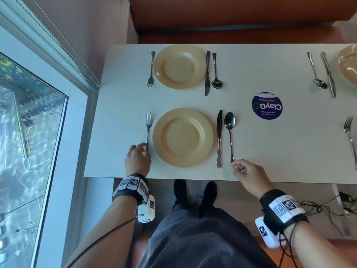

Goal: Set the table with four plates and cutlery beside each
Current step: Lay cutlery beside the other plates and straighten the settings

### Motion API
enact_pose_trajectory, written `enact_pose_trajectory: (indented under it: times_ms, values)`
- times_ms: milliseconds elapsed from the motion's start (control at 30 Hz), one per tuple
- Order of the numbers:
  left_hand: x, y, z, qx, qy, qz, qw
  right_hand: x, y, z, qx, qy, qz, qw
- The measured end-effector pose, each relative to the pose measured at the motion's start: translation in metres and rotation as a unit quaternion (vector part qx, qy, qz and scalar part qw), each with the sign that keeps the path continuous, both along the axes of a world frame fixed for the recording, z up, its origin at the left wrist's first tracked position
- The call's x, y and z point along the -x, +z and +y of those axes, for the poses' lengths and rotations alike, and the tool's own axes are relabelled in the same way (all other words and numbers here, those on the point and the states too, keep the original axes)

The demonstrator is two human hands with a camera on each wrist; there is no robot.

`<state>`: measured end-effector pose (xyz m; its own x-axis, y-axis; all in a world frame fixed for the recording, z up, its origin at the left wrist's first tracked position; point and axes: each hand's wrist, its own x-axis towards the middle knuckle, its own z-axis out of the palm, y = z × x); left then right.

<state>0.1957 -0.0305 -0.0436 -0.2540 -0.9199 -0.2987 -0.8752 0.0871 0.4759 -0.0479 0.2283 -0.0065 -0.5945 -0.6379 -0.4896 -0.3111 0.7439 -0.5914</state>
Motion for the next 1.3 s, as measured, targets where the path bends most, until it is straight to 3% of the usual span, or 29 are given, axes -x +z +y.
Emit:
enact_pose_trajectory:
  times_ms: [167,433,700,1300]
  values:
    - [0.01,0.011,0.005,0.021,0.017,0.033,0.999,0.009,0.001,-0.032,0.013,-0.028,0.022,0.999]
    - [0.031,0.015,0.008,-0.044,0.025,0.021,0.998,0.015,-0.011,-0.069,-0.042,-0.028,0.039,0.998]
    - [0.031,0.015,0.002,-0.079,0.07,0.027,0.994,0.012,-0.026,-0.085,-0.084,-0.044,0.043,0.995]
    - [0.021,0.012,-0.005,-0.068,0.071,0.057,0.993,0.011,-0.043,-0.096,-0.096,-0.059,0.065,0.991]
